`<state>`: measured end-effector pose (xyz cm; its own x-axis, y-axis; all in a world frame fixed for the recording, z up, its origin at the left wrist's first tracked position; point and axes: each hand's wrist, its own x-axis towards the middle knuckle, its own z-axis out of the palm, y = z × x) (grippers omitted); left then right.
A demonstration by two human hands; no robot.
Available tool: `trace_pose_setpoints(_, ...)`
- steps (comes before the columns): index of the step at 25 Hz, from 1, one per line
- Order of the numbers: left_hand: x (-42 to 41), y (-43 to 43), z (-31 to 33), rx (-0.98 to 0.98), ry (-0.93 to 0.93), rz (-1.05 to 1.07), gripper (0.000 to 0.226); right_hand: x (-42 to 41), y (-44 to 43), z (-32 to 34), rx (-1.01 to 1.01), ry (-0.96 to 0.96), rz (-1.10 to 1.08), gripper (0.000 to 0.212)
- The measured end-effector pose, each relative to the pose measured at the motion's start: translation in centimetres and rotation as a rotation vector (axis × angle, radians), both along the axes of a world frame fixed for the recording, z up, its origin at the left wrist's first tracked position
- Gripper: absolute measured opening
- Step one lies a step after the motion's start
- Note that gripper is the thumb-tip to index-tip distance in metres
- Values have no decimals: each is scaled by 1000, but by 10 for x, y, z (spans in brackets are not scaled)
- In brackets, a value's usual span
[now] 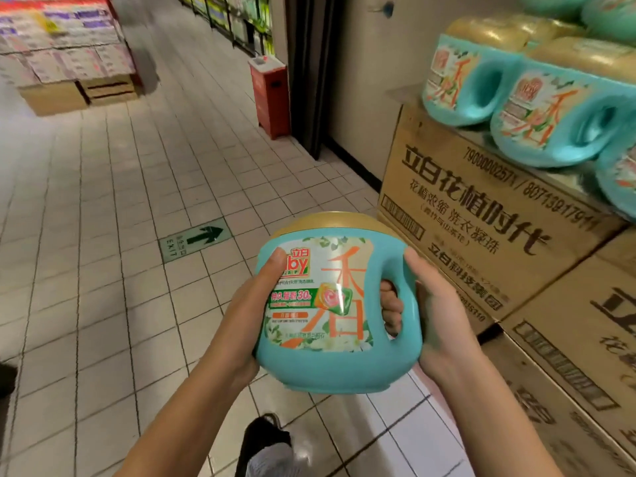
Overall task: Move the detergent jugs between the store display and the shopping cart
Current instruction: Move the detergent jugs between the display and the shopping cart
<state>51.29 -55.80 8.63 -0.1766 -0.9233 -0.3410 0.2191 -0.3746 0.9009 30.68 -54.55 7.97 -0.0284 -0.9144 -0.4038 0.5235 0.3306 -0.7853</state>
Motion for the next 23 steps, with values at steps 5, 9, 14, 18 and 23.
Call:
trace_pose_setpoints(5,14,-117,22,-63,1,-197,41,20,-74,19,-69,-61,-201,32)
trace_pose_setpoints(9,-3,-188,36,-84,-4,-342,59,10,-116,41,-136,-82,-339,35)
trace_pose_setpoints(14,-59,-272,57,-137,59,-503,65,-28,-168,67,-222,8,-500,38)
trace_pose_setpoints(18,-110,-337,85,-253,98,-572,96,-67,-214,94,-353,64,-576,43)
trace_pose_setpoints(23,-160,-399,127,-462,150,-650,111,-106,-261,145,-511,163,-599,45)
